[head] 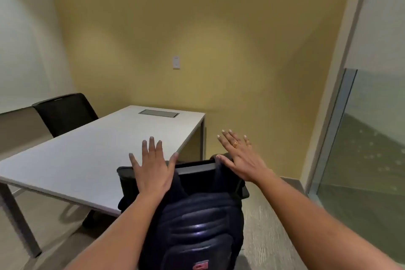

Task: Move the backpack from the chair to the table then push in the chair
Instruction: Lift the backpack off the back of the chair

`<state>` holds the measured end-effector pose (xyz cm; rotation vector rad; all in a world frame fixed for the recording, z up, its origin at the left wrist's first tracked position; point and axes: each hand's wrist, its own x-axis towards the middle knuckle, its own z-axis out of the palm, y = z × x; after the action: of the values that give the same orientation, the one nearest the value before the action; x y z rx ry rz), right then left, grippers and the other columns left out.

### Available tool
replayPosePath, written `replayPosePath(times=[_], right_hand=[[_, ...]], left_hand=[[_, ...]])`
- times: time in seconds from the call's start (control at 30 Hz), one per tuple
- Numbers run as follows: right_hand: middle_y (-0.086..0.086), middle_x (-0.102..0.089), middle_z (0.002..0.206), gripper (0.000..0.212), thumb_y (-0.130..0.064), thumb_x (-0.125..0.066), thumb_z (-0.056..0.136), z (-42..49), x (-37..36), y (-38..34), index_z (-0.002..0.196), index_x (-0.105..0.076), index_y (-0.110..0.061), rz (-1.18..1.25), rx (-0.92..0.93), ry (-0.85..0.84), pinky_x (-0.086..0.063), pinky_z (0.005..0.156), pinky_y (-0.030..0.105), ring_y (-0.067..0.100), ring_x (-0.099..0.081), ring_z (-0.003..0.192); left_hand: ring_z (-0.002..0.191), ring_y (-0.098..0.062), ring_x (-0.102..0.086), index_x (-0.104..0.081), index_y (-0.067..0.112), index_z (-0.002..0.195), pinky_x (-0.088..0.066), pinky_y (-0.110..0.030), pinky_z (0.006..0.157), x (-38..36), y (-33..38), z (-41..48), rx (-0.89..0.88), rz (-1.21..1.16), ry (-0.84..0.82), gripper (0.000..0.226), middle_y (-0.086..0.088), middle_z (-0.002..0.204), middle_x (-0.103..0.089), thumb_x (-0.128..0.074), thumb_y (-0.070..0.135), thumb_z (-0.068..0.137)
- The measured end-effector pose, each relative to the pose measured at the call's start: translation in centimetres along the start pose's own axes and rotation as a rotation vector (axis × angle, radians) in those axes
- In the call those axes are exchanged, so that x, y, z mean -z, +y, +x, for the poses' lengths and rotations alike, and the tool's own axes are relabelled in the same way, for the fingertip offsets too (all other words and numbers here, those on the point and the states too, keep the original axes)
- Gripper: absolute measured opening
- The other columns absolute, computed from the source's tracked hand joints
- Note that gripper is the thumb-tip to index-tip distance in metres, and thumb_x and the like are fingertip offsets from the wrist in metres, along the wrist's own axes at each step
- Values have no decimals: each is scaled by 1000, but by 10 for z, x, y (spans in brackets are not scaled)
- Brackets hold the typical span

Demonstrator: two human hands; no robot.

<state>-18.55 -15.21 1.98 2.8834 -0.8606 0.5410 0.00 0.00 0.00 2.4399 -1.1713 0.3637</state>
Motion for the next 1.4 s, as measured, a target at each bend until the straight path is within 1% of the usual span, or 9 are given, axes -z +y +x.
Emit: replayPosePath(times=[0.17,0.3,0.43,0.7,0.87,0.97,1.07,1.2,1.4], right_hand=[[-5,-10,155,90,-80,-1,73,16,-9,25,146,-14,-28,65,259,-107,0,114,44,5,1,140],[-6,-15,154,82,-74,-32,78,26,-18,36,145,-20,-29,65,458,-196,-1,112,39,4,-3,139],[2,-37,147,81,-69,-51,76,33,-31,44,138,-35,-21,174,539,-213,-20,110,32,17,-32,133],[5,-63,100,75,-79,-45,69,23,-45,40,106,-55,-14,191,477,50,-47,77,31,18,-55,92],[4,-56,68,66,-76,-47,70,11,-59,29,77,-53,-11,94,333,375,-41,58,28,20,-49,63],[3,-57,73,64,-76,-42,74,8,-58,25,78,-51,-12,79,282,388,-42,63,30,19,-49,66],[4,-61,100,71,-78,-39,75,12,-44,42,103,-52,-14,148,426,170,-45,80,33,17,-52,88],[8,-38,143,88,-70,-53,72,26,-23,75,137,-32,-15,143,660,-205,-18,109,23,16,-33,131],[10,-29,150,97,-64,-63,70,60,-20,87,141,-24,-11,108,779,-386,-11,115,33,17,-21,139]], left_hand=[[146,-20,6,-14,18,148,1,-53,116,-9,7,11,56,21,-7,89,-2,159,-6,4,66,76],[146,-19,4,-17,19,148,-1,-53,115,-13,6,13,70,34,-3,90,0,158,-9,0,69,76],[146,-18,2,-18,20,148,-4,-52,116,-15,7,12,86,53,4,87,1,158,-12,-2,68,77],[146,-19,-5,-22,23,147,-8,-52,115,-20,5,11,100,65,20,87,2,156,-21,-4,70,76],[145,-21,-8,-23,22,146,-8,-53,115,-19,5,10,107,63,28,89,0,155,-24,-3,71,74],[145,-21,-9,-24,22,145,-9,-53,115,-20,5,9,116,60,30,89,0,154,-26,-2,71,73],[145,-21,-10,-25,22,144,-9,-53,115,-20,6,11,120,52,33,90,1,153,-28,-2,72,73],[145,-20,-11,-26,23,144,-9,-53,114,-21,6,11,111,60,29,88,1,153,-30,-3,71,74],[144,-21,-15,-30,24,142,-12,-54,114,-24,4,12,106,72,50,88,1,151,-34,-2,74,75]])
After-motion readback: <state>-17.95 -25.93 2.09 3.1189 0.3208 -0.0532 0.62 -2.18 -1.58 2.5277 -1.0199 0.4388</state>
